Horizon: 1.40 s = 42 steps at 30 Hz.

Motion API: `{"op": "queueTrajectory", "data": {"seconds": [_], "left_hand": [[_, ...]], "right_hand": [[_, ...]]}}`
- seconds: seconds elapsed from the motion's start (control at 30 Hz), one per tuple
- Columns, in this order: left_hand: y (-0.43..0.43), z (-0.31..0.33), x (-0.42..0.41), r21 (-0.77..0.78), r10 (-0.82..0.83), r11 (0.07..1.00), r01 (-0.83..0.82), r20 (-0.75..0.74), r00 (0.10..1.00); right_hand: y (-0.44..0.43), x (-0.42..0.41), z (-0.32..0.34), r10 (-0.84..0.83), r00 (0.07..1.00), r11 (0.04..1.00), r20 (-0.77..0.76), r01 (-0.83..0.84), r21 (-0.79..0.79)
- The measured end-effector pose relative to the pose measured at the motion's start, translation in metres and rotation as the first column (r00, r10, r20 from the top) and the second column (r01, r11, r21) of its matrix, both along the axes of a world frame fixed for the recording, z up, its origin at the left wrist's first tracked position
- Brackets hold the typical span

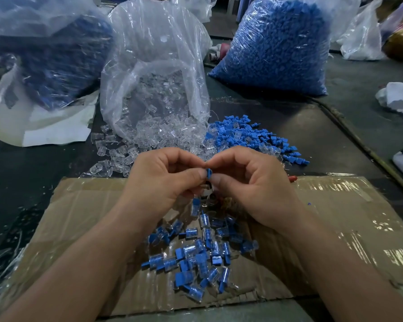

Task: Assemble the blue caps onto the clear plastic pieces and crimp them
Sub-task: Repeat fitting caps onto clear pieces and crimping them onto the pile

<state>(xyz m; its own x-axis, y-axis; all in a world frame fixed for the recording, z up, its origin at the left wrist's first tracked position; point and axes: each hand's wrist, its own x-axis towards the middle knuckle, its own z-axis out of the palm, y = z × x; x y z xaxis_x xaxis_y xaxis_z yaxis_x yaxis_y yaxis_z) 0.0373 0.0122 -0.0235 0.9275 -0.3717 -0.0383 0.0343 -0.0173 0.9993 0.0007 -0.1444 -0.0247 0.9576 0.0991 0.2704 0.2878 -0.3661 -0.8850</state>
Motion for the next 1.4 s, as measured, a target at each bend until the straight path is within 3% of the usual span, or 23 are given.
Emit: {"op": "queueTrajectory", "data": {"seconds": [0.2, 0.57, 0.73, 1.03, 1.4], "left_hand": [[-0.0006, -0.0005, -0.0003, -0.012, -0.003, 1.000, 0.004, 0.061, 0.998], [-0.0021, 0.0005, -0.0018, -0.046, 0.005, 0.999, -0.005, -0.006, 1.000], [0.0001, 0.0015, 0.0014, -0.084, 0.019, 0.996, -0.025, -0.074, 0.997], [0.0023, -0.0019, 0.0049, -0.181, -0.096, 0.982, 0.058, -0.207, 0.974], [0.0028, -0.0021, 0.0053, -0.147, -0.114, 0.985, 0.086, -0.189, 0.975]], "right_hand": [[0.0008, 0.0014, 0.0015, -0.027, 0.998, 0.999, -0.060, 0.028, 0.016], [0.0007, 0.0006, 0.0006, -0.056, 0.998, 0.998, -0.004, 0.056, -0.036], [0.0017, -0.0010, -0.0003, 0.001, 0.998, 0.999, 0.055, 0.001, -0.035], [0.0003, 0.0014, -0.0048, -0.054, 0.980, 0.995, 0.191, 0.068, -0.072], [-0.0030, 0.0034, -0.0045, -0.023, 0.932, 0.941, 0.361, 0.143, -0.308]]}}
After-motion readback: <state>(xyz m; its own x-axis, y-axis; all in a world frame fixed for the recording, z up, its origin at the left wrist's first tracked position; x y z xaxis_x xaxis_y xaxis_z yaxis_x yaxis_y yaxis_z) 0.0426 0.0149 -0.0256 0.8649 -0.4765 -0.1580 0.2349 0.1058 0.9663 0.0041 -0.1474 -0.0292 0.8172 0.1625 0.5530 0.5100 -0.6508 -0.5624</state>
